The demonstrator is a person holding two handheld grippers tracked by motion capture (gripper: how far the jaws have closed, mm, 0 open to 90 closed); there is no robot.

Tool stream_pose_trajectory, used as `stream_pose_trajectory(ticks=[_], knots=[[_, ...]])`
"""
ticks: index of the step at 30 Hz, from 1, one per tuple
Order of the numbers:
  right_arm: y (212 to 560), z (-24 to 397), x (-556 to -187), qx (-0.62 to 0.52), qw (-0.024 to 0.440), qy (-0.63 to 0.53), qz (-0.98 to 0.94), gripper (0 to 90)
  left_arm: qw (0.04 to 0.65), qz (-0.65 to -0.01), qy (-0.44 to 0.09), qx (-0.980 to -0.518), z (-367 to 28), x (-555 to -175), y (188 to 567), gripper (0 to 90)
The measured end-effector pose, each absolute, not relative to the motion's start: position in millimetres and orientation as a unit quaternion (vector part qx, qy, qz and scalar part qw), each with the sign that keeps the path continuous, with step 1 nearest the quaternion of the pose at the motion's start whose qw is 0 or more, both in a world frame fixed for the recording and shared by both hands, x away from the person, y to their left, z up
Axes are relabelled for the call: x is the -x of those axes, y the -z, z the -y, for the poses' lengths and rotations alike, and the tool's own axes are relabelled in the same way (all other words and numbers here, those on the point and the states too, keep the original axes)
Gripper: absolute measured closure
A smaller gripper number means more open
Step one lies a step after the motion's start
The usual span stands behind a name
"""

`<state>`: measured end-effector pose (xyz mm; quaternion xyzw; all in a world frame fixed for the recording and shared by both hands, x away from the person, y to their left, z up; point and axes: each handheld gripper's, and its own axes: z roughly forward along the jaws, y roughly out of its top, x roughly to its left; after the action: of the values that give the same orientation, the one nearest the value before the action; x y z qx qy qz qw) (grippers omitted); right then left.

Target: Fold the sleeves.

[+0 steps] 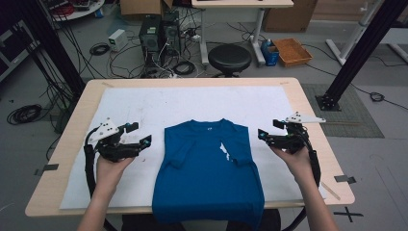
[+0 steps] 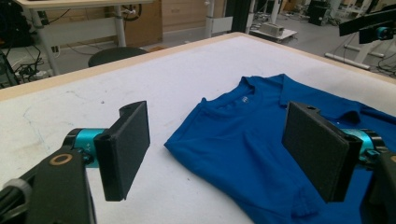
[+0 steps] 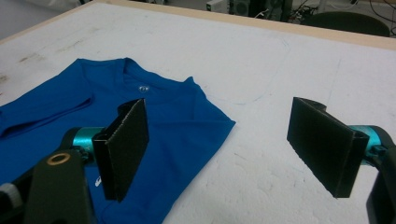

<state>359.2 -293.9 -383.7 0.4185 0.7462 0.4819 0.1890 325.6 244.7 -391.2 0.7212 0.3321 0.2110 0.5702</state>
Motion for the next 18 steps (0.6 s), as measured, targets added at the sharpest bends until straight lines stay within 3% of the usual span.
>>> stream_pose_trajectory(ticks=[18], knots=[[384.5, 296.3, -361.3, -0.424, 0.195, -0.480, -0.743, 20.5, 0.573, -0.333, -0.203, -0.721, -251.4, -321.8, 389.4, 23.4]])
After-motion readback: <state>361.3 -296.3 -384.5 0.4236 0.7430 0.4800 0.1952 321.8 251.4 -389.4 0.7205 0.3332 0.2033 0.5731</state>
